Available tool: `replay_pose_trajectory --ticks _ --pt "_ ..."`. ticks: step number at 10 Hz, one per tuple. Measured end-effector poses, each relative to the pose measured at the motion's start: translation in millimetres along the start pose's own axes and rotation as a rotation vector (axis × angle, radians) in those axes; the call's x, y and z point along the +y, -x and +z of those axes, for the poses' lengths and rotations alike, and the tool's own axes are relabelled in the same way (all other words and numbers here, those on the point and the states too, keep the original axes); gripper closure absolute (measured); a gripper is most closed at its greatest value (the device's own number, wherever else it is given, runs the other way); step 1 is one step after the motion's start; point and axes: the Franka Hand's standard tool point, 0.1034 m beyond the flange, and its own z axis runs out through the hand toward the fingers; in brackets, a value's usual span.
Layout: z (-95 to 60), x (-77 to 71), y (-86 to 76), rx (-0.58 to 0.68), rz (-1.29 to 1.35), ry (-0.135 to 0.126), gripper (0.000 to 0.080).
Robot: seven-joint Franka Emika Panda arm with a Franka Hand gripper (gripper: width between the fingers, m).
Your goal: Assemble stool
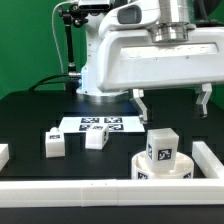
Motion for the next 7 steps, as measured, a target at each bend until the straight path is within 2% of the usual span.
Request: replay_pose_trajectory --ticks 2,4,7 --pt "0.5 -2.9 7.2 -0.130 -0.003 -0.029 0.0150" --pt "3.2 7.4 1.5 -0.128 0.007 -0.021 0.0150" --pt "4.2 8.1 3.3 -0.131 0.018 -0.019 0.0150"
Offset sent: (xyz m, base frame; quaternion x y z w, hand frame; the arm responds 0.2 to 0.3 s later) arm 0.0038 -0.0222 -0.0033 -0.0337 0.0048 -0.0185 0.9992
